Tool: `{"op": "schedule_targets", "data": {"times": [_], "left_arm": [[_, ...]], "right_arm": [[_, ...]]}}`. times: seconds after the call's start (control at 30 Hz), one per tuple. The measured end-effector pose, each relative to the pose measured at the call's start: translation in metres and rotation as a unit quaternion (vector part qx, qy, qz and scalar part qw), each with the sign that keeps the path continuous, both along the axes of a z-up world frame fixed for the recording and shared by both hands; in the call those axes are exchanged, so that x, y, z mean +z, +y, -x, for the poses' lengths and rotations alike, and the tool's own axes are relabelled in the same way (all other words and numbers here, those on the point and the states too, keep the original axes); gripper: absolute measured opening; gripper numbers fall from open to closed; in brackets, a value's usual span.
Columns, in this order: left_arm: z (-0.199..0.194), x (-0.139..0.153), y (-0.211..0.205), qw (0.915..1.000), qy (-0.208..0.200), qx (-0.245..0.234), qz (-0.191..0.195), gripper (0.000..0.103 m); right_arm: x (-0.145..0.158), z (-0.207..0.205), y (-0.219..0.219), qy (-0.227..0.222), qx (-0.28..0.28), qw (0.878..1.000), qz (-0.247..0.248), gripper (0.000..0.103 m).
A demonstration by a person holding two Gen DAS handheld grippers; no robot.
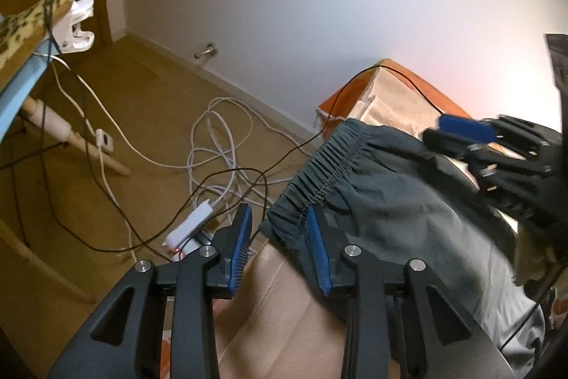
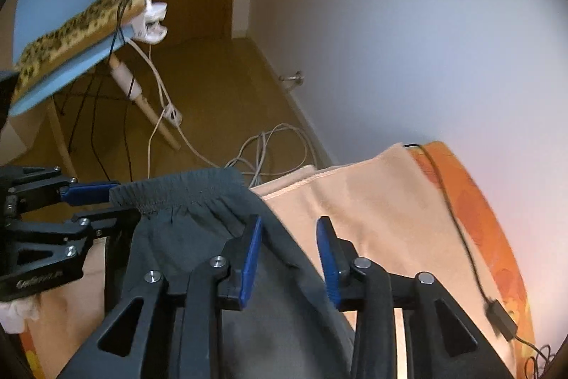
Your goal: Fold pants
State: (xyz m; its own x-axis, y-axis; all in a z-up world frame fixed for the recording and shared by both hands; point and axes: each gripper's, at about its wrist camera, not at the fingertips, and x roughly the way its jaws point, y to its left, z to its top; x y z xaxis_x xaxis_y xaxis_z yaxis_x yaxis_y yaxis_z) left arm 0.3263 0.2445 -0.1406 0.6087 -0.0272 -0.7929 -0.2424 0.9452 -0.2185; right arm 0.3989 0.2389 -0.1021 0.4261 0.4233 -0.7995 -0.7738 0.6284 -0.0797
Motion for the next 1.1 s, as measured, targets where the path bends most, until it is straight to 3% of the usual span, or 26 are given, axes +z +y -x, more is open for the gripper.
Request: {"op": "schedule_targets", "data": {"times": [0.3, 0.67, 0.87, 1.1], "left_arm": [[0.042, 0.057, -0.027, 0.9985, -0.032, -0.032, -0.031, 0.031], [0.097, 0.135, -0.098, 0.9896, -0.081, -0.113, -0.036, 0.031], [0.116, 0.148, -0.17, 0.9777, -0.097, -0.186, -0.015, 0.031], [0.133, 0.139, -0.27, 0.9557, -0.087, -0.281, 0.017, 0.031]], "right_arm": [[0.072, 0.044, -0.084, -0.022, -0.035, 0.998, -0.053, 0.034], [0.136, 0.151, -0.233, -0.06, -0.102, 0.992, -0.037, 0.035], [0.143, 0.212, -0.333, -0.059, -0.172, 0.983, -0.026, 0.035], [0.143, 0.281, -0.445, -0.056, -0.269, 0.961, -0.022, 0.035]]}}
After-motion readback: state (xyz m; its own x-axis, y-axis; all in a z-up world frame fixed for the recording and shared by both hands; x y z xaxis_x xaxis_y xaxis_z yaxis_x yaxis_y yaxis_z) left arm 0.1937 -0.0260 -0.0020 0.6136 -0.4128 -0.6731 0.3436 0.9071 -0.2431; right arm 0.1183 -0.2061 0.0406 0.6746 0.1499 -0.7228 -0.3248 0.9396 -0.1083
